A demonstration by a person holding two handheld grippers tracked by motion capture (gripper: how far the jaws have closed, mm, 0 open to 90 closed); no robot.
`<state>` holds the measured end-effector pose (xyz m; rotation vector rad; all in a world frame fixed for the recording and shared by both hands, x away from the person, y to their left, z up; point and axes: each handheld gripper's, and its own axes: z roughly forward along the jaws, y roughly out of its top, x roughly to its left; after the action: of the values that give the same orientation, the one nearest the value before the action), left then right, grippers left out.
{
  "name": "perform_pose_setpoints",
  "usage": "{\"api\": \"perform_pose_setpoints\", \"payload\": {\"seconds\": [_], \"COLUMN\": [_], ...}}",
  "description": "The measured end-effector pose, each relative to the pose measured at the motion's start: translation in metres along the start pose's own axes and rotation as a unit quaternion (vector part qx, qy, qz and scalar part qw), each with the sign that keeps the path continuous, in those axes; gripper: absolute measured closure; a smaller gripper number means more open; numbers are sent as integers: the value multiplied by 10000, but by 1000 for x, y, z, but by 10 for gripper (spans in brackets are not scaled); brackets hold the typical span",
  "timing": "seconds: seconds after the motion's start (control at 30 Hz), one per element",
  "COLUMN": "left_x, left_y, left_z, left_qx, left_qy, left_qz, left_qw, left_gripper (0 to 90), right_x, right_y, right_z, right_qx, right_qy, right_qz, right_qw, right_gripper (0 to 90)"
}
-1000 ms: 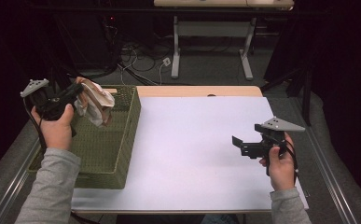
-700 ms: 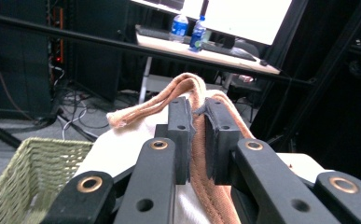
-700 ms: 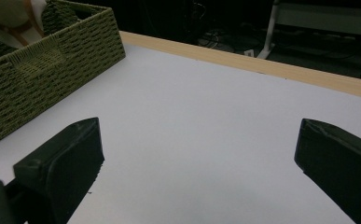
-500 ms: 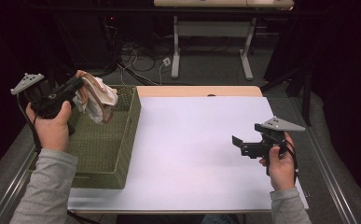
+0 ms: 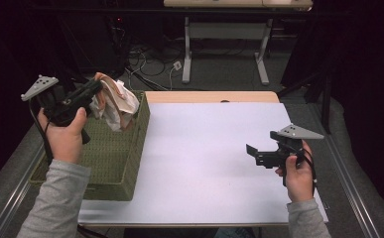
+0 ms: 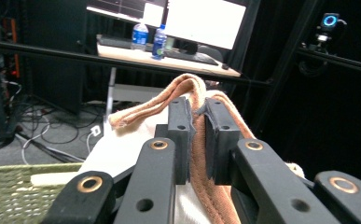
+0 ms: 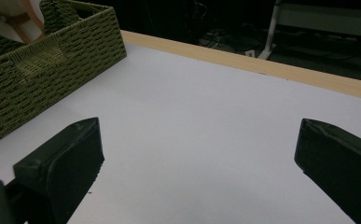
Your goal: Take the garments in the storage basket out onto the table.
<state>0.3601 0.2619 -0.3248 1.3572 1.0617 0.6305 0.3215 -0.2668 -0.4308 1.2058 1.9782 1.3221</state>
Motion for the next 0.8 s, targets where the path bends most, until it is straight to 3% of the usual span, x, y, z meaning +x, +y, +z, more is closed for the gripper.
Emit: {"api": "perform_pose_setpoints", "payload": {"seconds": [0.6, 0.8], "left_x": [-42, -59], "left_y": [-10, -10], "left_z": [16, 22], "left_qx": [-5, 5], "left_qy": [-663, -846], "left_qz": [60, 186], "left_qw": [9978, 9962], "left_gripper": [822, 822], "right_x": [-1, -1], "right_y": [-1, 0], "right_z": [0, 0], "right_qx": [-29, -7], "right_qy": [19, 17], "right_qz": [-8, 1], "right_qw": [10000, 10000], "right_gripper": [8, 8]}}
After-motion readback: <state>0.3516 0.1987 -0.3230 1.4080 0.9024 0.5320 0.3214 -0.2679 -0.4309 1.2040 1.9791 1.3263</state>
